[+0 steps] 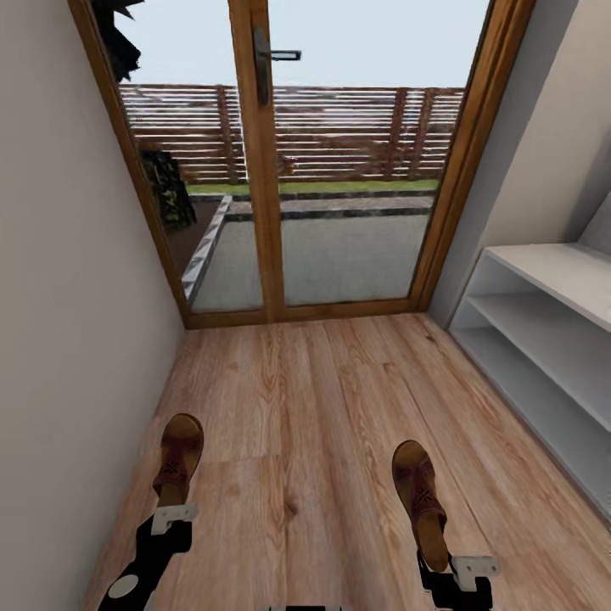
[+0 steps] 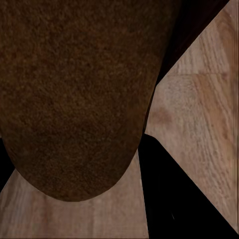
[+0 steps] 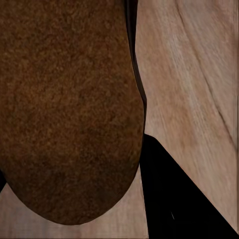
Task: Pick up the two gym shoes and the two sandals from the corridor floor and place them onto the hallstand (shoe rack) in the corridor, making sure they are on the rack and not on the floor. Arrange them so the two gym shoes are next to each other and the two sandals are next to each other.
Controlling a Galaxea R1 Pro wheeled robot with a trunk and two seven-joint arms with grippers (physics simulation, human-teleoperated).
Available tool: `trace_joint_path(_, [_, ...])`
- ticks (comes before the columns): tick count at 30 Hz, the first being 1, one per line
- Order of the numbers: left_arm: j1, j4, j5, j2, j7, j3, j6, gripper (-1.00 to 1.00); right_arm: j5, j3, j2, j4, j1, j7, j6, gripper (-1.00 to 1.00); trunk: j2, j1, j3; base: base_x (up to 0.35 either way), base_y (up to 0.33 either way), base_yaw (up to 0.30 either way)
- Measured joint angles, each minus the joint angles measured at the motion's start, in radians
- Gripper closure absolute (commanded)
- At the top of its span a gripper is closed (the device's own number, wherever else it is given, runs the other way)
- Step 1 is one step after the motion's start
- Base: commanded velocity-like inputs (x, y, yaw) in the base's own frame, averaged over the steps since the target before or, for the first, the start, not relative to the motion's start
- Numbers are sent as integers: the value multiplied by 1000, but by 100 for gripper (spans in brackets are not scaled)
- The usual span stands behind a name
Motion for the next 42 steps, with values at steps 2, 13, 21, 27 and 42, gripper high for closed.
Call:
trace_joint_path(2, [0,0,0,0,0,0,1,100,0,0,0,0,0,0,0,100,0,0,0,339,65,-254])
trace_joint_path(13, [0,0,0,0,0,0,0,100,0,0,0,0,0,0,0,100,0,0,0,339,87,-262])
trace_joint_path(21, [0,0,-1,-1,0,-1,0,100,0,0,0,0,0,0,0,100,0,0,0,336,82,-263])
trace_joint_path(27, [0,0,-2,0,0,-1,0,100,0,0,0,0,0,0,0,100,0,0,0,189,4,-263])
trace_joint_path(42, [0,0,-1,0,0,-1,0,100,0,0,0,0,0,0,0,100,0,1,0,8,0,-263])
